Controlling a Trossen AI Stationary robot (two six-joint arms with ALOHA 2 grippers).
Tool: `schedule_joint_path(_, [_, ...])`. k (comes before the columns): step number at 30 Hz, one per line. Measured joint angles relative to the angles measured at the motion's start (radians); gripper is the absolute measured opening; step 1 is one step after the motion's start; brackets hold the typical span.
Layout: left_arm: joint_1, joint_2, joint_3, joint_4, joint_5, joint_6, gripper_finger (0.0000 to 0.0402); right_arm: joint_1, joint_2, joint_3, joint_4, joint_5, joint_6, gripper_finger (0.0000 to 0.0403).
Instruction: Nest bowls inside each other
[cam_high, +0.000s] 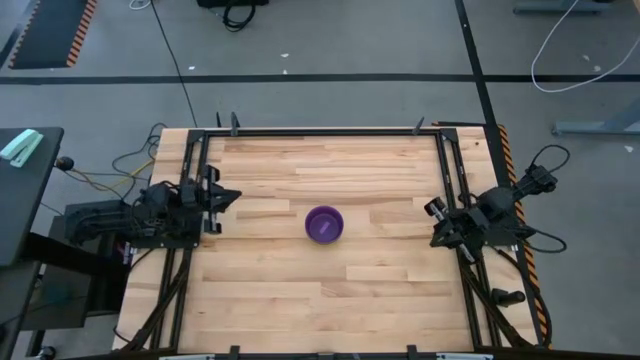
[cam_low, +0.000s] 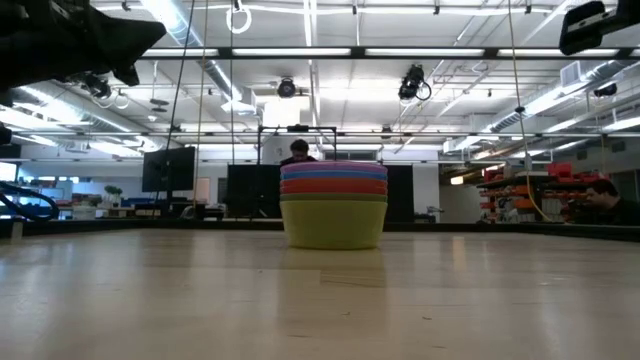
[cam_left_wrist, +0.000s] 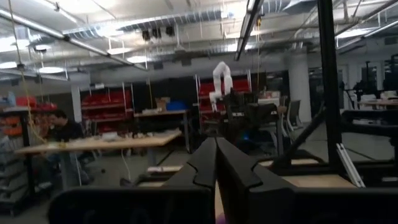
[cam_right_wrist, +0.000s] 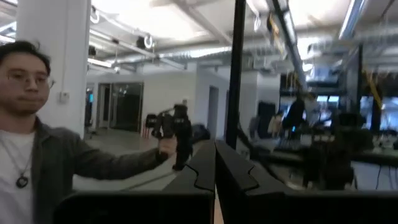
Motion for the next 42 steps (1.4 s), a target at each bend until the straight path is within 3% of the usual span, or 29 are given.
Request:
schedule_joint_path(7, [0.000, 0.000, 0.000, -0.065, -0.001, -0.026, 0.0008, 0.000, 0.000, 0.000, -0.096, 0.000, 0.067, 0.0009])
schedule_joint_path(15, [0.000, 0.000, 0.000, -0.146, -0.001, -0.065, 0.0034, 0.000, 0.000, 0.000, -0.187, 0.000, 0.124, 0.0010])
schedule_joint_path(22, [0.000, 0.000, -0.001, -0.183, -0.001, -0.086, 0.0018, 0.000, 0.000, 0.000, -0.263, 0.000, 0.160, 0.0012])
schedule_joint_path(29, [0.000, 0.000, -0.001, -0.242, -0.001, -0.123, 0.0008, 0.000, 0.000, 0.000, -0.280, 0.000, 0.169, 0.0013])
schedule_joint_path(37, [0.000, 0.000, -0.001, -0.273, -0.001, -0.149, 0.0034, 0.000, 0.000, 0.000, -0.280, 0.000, 0.173, 0.0012])
schedule_joint_path(42, [0.000, 0.000, -0.001, -0.323, -0.019, -0.154, 0.0029, 0.000, 0.000, 0.000, -0.280, 0.000, 0.190, 0.0014])
